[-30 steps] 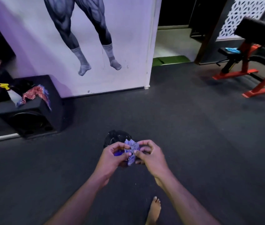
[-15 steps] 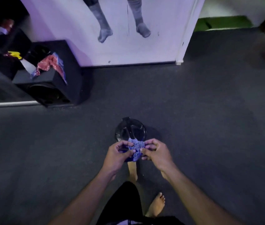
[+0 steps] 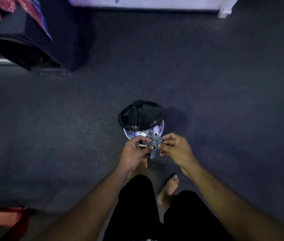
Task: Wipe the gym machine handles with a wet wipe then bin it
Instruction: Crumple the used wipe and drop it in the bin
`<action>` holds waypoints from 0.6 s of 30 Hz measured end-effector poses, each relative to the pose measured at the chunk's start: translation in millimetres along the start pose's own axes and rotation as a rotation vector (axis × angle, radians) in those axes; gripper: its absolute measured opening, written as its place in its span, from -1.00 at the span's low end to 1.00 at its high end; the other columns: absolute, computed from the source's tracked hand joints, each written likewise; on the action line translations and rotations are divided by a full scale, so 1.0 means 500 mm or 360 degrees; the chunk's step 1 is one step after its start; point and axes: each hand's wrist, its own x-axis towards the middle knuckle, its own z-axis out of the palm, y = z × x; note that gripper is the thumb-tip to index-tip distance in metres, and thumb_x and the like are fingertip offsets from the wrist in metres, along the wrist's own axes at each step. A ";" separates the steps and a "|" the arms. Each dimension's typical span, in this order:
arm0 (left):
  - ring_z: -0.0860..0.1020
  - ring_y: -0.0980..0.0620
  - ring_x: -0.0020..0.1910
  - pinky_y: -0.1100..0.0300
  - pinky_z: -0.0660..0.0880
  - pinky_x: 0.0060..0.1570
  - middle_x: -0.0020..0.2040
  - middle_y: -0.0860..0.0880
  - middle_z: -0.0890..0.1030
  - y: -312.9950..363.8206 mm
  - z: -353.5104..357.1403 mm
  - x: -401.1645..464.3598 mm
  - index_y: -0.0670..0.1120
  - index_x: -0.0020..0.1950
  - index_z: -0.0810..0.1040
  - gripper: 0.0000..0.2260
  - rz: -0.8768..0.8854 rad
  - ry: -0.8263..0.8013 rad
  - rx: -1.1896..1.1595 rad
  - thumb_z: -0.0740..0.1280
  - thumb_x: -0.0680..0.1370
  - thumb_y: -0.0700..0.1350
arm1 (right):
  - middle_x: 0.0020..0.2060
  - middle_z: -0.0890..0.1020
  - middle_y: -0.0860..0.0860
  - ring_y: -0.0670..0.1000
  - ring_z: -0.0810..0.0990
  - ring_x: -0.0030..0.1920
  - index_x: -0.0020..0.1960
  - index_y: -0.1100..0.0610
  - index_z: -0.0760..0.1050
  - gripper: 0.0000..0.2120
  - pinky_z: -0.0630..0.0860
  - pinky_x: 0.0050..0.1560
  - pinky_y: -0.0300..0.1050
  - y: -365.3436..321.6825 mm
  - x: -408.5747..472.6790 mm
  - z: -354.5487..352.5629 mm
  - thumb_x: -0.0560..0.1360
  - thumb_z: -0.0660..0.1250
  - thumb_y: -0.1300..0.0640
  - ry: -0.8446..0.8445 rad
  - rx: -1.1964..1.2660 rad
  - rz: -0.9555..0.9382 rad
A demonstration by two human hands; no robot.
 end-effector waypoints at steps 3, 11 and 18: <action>0.63 0.17 -0.30 0.26 0.61 -0.30 -0.06 -0.21 0.59 -0.063 0.012 0.068 -0.19 0.00 0.59 -0.79 -0.0103 0.0043 0.0014 0.40 0.51 -0.47 | -0.21 0.64 0.14 -0.03 0.62 -0.36 -0.07 0.21 0.52 -0.83 0.62 -0.33 -0.17 0.064 0.086 0.006 0.50 0.39 0.45 0.0004 0.0010 0.0110; 0.68 0.15 -0.23 0.24 0.62 -0.28 -0.06 -0.16 0.64 -0.260 0.042 0.273 -0.28 0.08 0.57 -0.82 -0.0266 0.0290 -0.0004 0.40 0.52 -0.46 | -0.14 0.64 0.18 -0.06 0.63 -0.36 -0.08 0.22 0.55 -0.87 0.64 -0.30 -0.21 0.231 0.311 0.010 0.53 0.38 0.41 -0.0022 -0.0032 0.0243; 0.68 -0.19 0.05 -0.07 0.68 -0.04 -0.02 -0.16 0.68 -0.369 0.035 0.470 -0.05 -0.06 0.62 -0.78 -0.0066 0.0409 0.0182 0.46 0.50 -0.37 | -0.24 0.64 0.09 -0.06 0.63 -0.38 -0.18 0.15 0.52 -0.80 0.62 -0.32 -0.19 0.314 0.520 0.036 0.52 0.39 0.41 0.0049 -0.0014 0.0201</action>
